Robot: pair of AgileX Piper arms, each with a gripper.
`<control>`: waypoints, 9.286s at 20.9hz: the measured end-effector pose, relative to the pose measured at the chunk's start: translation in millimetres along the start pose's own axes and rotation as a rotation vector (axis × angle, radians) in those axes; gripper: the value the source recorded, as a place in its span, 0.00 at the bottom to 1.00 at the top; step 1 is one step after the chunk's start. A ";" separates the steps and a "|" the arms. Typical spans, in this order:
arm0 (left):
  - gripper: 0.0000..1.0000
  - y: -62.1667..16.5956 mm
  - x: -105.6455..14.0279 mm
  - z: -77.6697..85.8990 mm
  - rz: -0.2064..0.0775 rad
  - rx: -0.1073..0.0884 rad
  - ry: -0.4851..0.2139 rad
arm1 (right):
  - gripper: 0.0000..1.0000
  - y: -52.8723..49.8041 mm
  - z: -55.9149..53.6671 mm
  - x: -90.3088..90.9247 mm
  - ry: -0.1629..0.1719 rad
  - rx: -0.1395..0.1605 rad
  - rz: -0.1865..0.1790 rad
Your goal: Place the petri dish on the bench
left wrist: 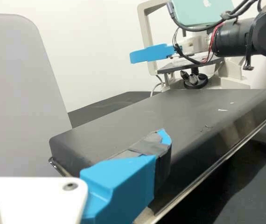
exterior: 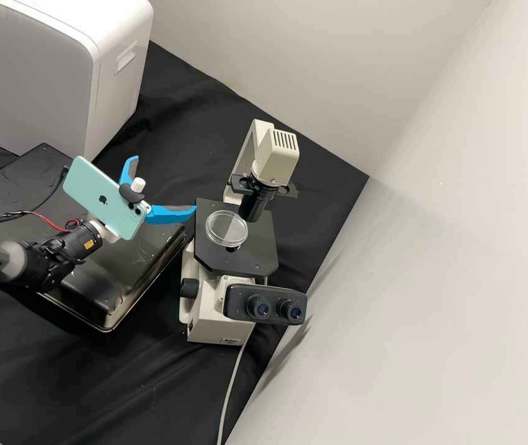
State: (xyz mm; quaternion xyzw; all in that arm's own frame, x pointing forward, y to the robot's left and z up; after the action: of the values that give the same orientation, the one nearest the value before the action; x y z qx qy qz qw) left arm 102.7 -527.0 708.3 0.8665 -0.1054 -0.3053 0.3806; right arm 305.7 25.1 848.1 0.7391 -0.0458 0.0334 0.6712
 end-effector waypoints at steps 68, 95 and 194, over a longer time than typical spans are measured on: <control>1.00 -2.8 1.6 -1.2 -0.013 0.011 0.012 | 1.00 38.7 81.7 62.1 -0.177 -0.051 0.072; 1.00 -4.0 4.5 -6.6 -0.017 0.028 0.036 | 1.00 46.1 93.6 72.8 -0.195 -0.072 0.113; 1.00 -7.2 6.6 -7.6 -0.032 0.048 0.035 | 1.00 8.5 87.8 67.3 -0.129 -0.076 0.167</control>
State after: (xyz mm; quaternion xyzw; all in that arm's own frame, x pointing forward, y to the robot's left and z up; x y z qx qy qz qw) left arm 112.2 -520.3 704.1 0.8822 -0.0923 -0.2935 0.3565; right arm 370.6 -64.7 855.4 0.7073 -0.1514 0.0399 0.6893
